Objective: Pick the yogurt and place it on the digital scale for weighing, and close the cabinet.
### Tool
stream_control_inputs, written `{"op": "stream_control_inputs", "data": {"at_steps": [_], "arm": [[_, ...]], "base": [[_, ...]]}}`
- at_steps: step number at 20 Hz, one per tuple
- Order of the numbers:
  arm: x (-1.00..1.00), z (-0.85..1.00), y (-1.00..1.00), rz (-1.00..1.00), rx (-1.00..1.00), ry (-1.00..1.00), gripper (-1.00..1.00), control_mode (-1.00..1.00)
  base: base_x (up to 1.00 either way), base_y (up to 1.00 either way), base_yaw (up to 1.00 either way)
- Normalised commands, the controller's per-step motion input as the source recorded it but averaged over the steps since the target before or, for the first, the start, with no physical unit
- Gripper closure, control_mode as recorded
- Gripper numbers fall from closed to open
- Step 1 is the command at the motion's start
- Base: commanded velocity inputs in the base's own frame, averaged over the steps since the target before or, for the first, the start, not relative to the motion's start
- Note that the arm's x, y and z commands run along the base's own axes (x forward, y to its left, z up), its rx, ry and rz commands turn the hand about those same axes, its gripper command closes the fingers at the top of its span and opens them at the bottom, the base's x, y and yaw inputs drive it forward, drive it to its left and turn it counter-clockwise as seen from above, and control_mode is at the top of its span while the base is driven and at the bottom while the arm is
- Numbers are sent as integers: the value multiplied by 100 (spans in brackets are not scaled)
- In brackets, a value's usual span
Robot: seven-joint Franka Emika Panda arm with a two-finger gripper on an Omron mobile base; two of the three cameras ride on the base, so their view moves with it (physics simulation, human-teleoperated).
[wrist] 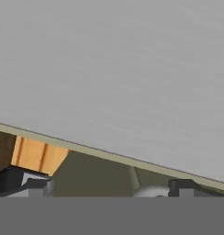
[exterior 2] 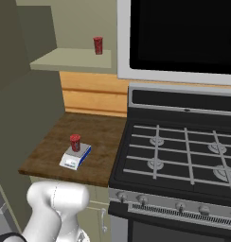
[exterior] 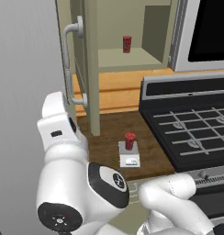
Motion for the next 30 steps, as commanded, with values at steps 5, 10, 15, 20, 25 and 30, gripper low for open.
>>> {"op": "stream_control_inputs", "data": {"at_steps": [5, 10, 15, 20, 25, 30], "arm": [[59, -4, 4, 0, 0, 5, -100, -100], [98, -1, -17, 0, 0, 12, -100, -100], [12, 18, -60, 0, 9, -11, -100, -100], [29, 30, -100, -3, 19, -13, -100, -100], [100, 0, -97, -1, 16, 8, -100, -100], [100, 0, -100, -1, 17, 2, -100, -100]], "base": [[0, 0, 0], [0, 0, 0], [0, 0, 0], [0, 0, 0], [0, 0, 0], [0, 0, 0]]}}
